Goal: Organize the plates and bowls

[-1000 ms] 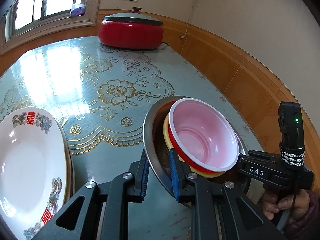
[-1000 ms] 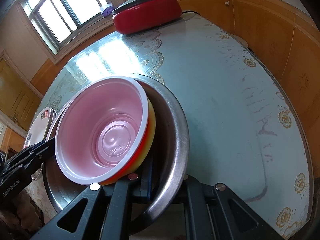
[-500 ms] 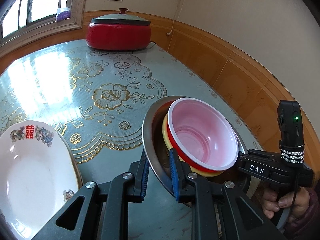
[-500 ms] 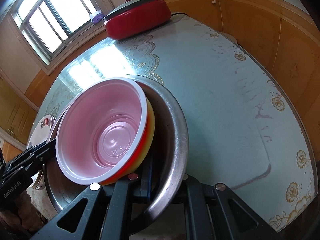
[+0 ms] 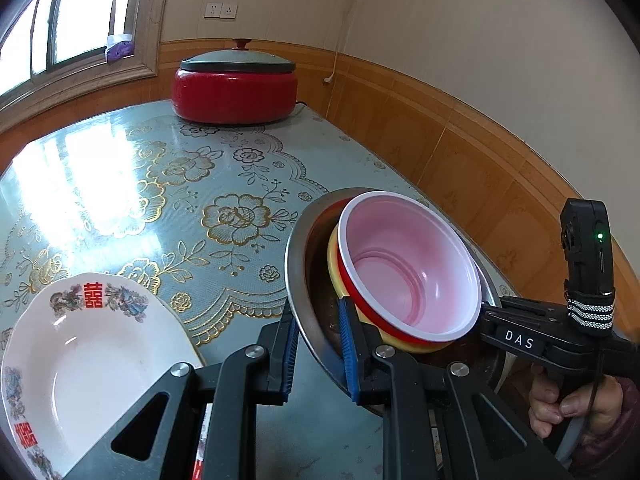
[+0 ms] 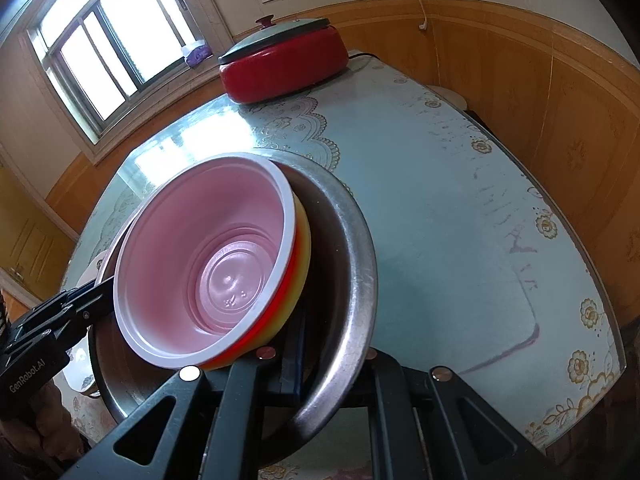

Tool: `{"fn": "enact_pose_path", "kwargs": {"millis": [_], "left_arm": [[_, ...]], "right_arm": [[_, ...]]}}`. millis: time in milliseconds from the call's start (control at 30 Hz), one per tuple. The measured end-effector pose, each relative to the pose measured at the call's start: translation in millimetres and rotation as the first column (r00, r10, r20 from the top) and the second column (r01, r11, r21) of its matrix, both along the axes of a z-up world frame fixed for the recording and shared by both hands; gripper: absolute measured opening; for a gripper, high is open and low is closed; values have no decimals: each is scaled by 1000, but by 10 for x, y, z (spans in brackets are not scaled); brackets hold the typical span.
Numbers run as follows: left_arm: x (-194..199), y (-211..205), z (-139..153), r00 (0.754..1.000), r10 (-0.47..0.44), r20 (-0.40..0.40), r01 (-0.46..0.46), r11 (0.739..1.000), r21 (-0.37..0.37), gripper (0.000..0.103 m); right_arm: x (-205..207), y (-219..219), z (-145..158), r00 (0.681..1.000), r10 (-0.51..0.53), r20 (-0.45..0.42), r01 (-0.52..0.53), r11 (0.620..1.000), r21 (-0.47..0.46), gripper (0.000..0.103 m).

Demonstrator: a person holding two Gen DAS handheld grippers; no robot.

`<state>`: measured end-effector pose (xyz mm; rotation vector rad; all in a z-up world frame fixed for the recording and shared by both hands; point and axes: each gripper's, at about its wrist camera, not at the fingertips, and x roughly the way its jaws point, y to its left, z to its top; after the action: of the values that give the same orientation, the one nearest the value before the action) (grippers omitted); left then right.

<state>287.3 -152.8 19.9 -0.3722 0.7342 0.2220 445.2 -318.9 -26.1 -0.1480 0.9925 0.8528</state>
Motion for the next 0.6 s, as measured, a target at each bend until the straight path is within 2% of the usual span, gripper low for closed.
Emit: {"fn": "enact_pose_path", "kwargs": {"millis": [400,600], "left_arm": [[-403,419,153,998,43,35,-42,999,-4,20],[-599,574,214,998,47,51,-47,999,4,20]], "right_arm": [[-287,481,184,998,61,22,-61,998,6,8],[-496,628,277,998,58,40,-58,998,16,8]]}}
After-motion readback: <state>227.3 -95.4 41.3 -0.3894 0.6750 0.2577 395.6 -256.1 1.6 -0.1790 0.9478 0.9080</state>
